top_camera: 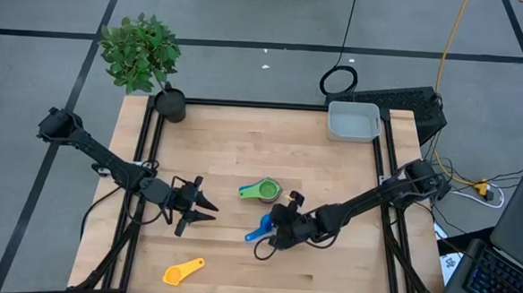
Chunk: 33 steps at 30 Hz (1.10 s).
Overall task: Nest measuring cups in basket
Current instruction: Stack the blue measuring cup on top of the green measuring cup
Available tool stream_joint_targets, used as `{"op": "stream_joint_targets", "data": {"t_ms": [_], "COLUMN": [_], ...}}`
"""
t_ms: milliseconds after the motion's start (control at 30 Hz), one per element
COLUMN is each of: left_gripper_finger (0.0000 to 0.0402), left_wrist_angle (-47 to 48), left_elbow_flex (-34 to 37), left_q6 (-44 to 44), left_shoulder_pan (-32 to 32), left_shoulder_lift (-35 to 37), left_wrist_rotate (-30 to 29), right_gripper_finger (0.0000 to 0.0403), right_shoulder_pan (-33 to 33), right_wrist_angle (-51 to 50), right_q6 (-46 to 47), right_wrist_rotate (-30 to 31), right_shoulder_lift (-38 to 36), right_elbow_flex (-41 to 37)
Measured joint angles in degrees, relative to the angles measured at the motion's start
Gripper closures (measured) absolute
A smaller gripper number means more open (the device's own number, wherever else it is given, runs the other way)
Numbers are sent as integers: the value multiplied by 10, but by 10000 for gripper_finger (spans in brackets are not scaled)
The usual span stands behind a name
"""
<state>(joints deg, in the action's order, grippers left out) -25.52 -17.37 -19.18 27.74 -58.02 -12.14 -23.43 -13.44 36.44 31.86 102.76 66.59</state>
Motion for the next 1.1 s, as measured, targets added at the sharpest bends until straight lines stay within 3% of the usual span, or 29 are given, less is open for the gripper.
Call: {"op": "stream_joint_targets", "data": {"t_ms": [233, 500, 1100], "left_gripper_finger": [270, 270, 270], "left_wrist_angle": [-2, 1, 1], "left_elbow_flex": [0, 0, 0], "left_q6": [2, -5, 0], "left_shoulder_pan": [0, 2, 5], "left_shoulder_lift": [0, 0, -2], "left_wrist_rotate": [0, 0, -13], "right_gripper_finger": [402, 402, 403], "right_shoulder_pan": [46, 100, 170], "right_wrist_angle": [6, 3, -62], "right_q6": [-41, -61, -66], "right_wrist_rotate": [20, -49, -121], "right_shoulder_lift": [-36, -38, -38], "right_elbow_flex": [1, 1, 1]}}
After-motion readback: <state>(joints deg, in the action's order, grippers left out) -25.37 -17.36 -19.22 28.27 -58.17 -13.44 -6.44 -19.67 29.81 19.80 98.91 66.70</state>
